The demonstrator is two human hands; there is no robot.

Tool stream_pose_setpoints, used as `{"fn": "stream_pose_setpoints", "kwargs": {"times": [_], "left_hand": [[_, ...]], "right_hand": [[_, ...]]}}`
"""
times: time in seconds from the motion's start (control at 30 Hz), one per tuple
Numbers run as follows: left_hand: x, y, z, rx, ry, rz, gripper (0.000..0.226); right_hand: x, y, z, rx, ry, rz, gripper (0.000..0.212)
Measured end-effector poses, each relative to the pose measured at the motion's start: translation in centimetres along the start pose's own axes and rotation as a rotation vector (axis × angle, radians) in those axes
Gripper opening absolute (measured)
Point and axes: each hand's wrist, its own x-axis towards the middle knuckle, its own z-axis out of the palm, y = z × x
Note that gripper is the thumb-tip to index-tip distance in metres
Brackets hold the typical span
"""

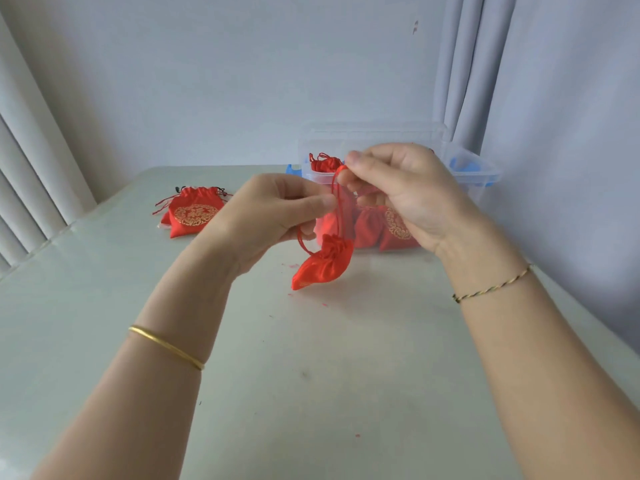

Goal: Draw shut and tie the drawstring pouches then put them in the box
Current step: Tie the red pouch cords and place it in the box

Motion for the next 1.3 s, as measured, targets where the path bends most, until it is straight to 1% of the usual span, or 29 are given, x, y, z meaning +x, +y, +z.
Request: {"fn": "stream_pose_setpoints", "kwargs": {"times": [0.1,0.17,0.23,0.3,0.37,0.47,0.53,0.6,0.63,0.67,0.77,0.8,0.83,0.87,0.93,1.0,1.03,1.07,1.13,1.23,1.3], "left_hand": [[0.0,0.0,0.4,0.076,0.031,0.027,0.023],[0.0,0.0,0.3,0.083,0.044,0.041,0.018],[0.0,0.1,0.1,0.054,0.046,0.040,0.020],[0.0,0.1,-0.1,0.023,0.046,0.034,0.021],[0.0,0.1,-0.2,-0.003,0.042,0.029,0.018],[-0.1,0.1,-0.2,-0.031,0.027,0.030,0.013],[-0.1,0.1,-0.3,-0.068,0.038,0.032,0.011],[0.0,0.1,-0.4,-0.133,0.078,0.034,0.011],[0.1,0.0,-0.5,-0.172,0.101,0.035,0.011],[0.1,0.0,-0.6,-0.205,0.121,0.036,0.011],[0.2,0.0,-0.7,-0.231,0.136,0.039,0.009],[0.1,0.0,-0.6,-0.222,0.132,0.041,0.009],[0.1,0.0,-0.6,-0.207,0.125,0.045,0.010],[0.1,0.0,-0.6,-0.189,0.115,0.048,0.012],[0.0,0.1,-0.6,-0.141,0.081,0.059,0.015],[-0.1,0.1,-0.5,-0.069,0.026,0.093,0.021],[-0.1,0.1,-0.3,-0.023,-0.001,0.121,0.024],[-0.1,0.1,-0.1,0.030,-0.020,0.153,0.027],[0.0,-0.1,0.4,0.154,-0.009,0.232,0.031],[0.3,-0.6,0.9,0.346,0.123,0.371,0.033],[0.3,-0.9,1.2,0.420,0.216,0.435,0.033]], "right_hand": [[-0.1,0.1,0.9,0.004,-0.026,-0.008,0.026],[0.1,0.4,0.8,0.020,0.025,0.040,0.030],[0.2,0.8,0.4,-0.019,0.070,0.109,0.035],[0.1,1.2,0.3,-0.050,0.010,0.187,0.035],[-0.1,1.3,0.6,-0.005,-0.091,0.229,0.033],[-0.2,1.4,1.1,0.039,-0.183,0.180,0.026],[0.0,1.3,1.0,0.073,-0.169,0.169,0.026],[0.2,1.2,0.4,0.124,-0.127,0.166,0.031],[0.2,1.2,-0.1,0.137,-0.132,0.163,0.033],[0.2,1.2,-0.6,0.137,-0.180,0.156,0.034],[-0.3,1.1,-1.5,0.029,-0.456,0.158,0.027],[-0.5,1.1,-1.5,-0.033,-0.516,0.171,0.024],[-0.7,1.0,-1.6,-0.091,-0.537,0.187,0.020],[-0.8,0.9,-1.7,-0.135,-0.522,0.205,0.018],[-0.6,1.0,-1.7,-0.178,-0.414,0.228,0.026],[-0.2,1.4,-1.4,-0.138,-0.243,0.213,0.033],[0.0,1.6,-1.0,-0.098,-0.180,0.192,0.032],[0.1,1.9,-0.5,-0.048,-0.152,0.177,0.030],[0.3,2.5,0.4,0.078,-0.191,0.194,0.026],[0.2,2.8,1.0,0.191,-0.268,0.275,0.023],[0.2,2.7,1.0,0.262,-0.297,0.311,0.024]]}}
